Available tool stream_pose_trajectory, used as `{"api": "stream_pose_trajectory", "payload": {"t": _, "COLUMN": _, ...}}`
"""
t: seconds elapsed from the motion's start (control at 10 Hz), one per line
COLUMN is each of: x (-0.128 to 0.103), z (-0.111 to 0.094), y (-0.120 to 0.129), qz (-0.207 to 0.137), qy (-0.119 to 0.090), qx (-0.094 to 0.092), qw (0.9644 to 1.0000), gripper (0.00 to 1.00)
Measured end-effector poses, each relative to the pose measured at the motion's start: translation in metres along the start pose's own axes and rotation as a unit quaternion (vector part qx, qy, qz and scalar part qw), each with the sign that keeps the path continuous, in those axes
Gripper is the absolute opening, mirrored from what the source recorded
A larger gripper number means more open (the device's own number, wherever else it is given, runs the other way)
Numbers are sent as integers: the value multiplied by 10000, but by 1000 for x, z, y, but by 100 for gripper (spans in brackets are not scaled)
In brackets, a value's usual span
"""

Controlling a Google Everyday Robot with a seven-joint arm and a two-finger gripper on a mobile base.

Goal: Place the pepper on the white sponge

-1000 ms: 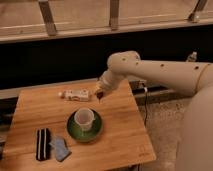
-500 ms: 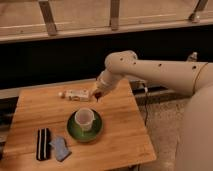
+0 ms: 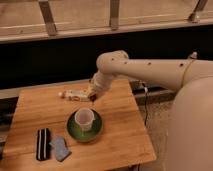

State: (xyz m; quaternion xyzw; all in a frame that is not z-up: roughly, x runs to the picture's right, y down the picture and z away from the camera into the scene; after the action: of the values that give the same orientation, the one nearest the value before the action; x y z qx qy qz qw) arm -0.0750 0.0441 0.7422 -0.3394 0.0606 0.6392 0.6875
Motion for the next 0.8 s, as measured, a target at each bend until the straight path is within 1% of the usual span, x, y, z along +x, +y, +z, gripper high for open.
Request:
{"api": "stream_pose_trajectory", "payload": {"t": 0.1, "x": 11, "z": 7, "y": 23, "qz": -248, "qy": 131, "qx": 10, "qw": 9996, "gripper": 0}}
{"api": "stream_pose_trajectory", "payload": {"t": 0.2, "x": 28, "z": 14, "y": 50, "qz": -507, "qy": 271, "qx": 20, "qw": 9983, "gripper": 0}}
{"api": "stream_pose_trajectory", "payload": {"t": 0.3, "x": 42, "z": 18, "y": 71, "qz": -719, "qy": 372, "qx": 18, "qw": 9967, "gripper": 0}}
{"api": "stream_pose_trajectory", "payload": {"t": 0.4, "x": 54, "z": 20, "y": 88, "qz": -900, "qy": 466, "qx": 6, "qw": 9948, "gripper": 0}}
{"api": "stream_pose_trajectory", "payload": {"t": 0.5, "x": 73, "z": 24, "y": 109, "qz": -1137, "qy": 632, "qx": -16, "qw": 9915, "gripper": 0}}
{"api": "stream_pose_trajectory", "payload": {"t": 0.6, "x": 90, "z": 26, "y": 124, "qz": -1345, "qy": 804, "qx": 12, "qw": 9876, "gripper": 0}}
{"api": "stream_pose_trajectory", "payload": {"t": 0.7, "x": 93, "z": 27, "y": 128, "qz": -1382, "qy": 834, "qx": 6, "qw": 9869, "gripper": 0}}
{"api": "stream_pose_trajectory", "payload": {"t": 0.8, "x": 92, "z": 27, "y": 124, "qz": -1352, "qy": 831, "qx": 28, "qw": 9873, "gripper": 0}}
